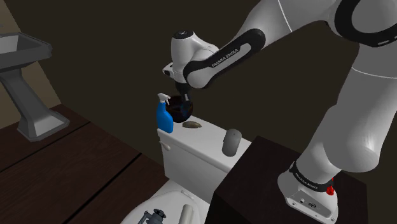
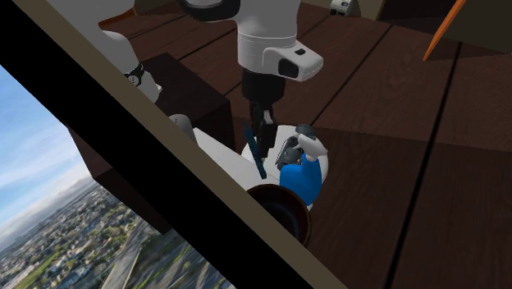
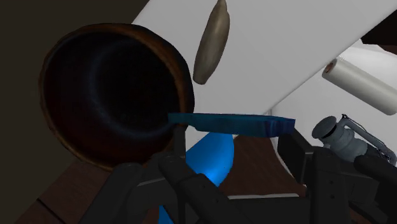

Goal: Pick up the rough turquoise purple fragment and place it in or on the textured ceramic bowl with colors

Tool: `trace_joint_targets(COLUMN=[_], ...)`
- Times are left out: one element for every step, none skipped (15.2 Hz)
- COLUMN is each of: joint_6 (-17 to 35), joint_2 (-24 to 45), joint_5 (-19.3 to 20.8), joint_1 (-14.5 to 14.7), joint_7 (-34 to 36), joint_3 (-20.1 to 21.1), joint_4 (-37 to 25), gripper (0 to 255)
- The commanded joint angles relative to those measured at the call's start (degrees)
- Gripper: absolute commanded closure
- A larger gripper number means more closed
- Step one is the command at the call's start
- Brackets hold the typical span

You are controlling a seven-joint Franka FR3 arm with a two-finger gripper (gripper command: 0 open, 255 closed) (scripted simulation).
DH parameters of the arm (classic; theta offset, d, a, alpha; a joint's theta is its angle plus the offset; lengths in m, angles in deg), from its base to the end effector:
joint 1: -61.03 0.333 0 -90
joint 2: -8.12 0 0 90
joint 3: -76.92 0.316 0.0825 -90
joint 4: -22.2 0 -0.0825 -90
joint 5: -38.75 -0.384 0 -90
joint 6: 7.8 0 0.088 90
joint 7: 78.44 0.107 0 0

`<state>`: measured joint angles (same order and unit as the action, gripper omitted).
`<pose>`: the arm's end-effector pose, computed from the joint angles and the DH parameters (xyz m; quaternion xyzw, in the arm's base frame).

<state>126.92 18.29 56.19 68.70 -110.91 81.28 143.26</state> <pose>0.5633 0.1150 0.3377 0.8763 0.4693 0.0120 0.1082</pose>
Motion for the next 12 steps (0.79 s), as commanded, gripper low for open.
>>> trace_joint_targets(joint_6=[-1.0, -1.7, -2.4, -3.2, -4.0, -4.8, -5.8, -6.8, -8.8, -8.2, -7.7, -7.1], joint_2=[3.2, 5.0, 6.7, 8.5, 10.3, 12.1, 14.1, 16.0, 19.7, 20.0, 20.4, 20.7], joint_5=[-0.3, -0.5, -0.7, -0.9, -1.2, -1.4, -1.6, -1.9, -2.3, -2.2, -2.1, -2.0], joint_1=[-0.9, -1.2, -1.6, -1.9, -2.3, -2.7, -3.0, -3.3, -3.9, -3.9, -3.9, -3.9], joint_7=[-2.0, -2.9, -3.8, -4.7, -5.6, -6.4, -7.3, -8.2, -9.7, -9.6, -9.4, -9.3], joint_3=[-0.6, -0.8, -1.0, -1.2, -1.4, -1.5, -1.6, -1.7, -1.9, -1.9, -2.0, -2.0], joint_4=[-4.7, -7.2, -9.8, -12.5, -15.2, -18.1, -21.1, -24.2, -30.2, -29.9, -29.6, -29.4], gripper=[255, 255, 255, 255, 255, 255, 255, 255, 255, 255, 255, 255])
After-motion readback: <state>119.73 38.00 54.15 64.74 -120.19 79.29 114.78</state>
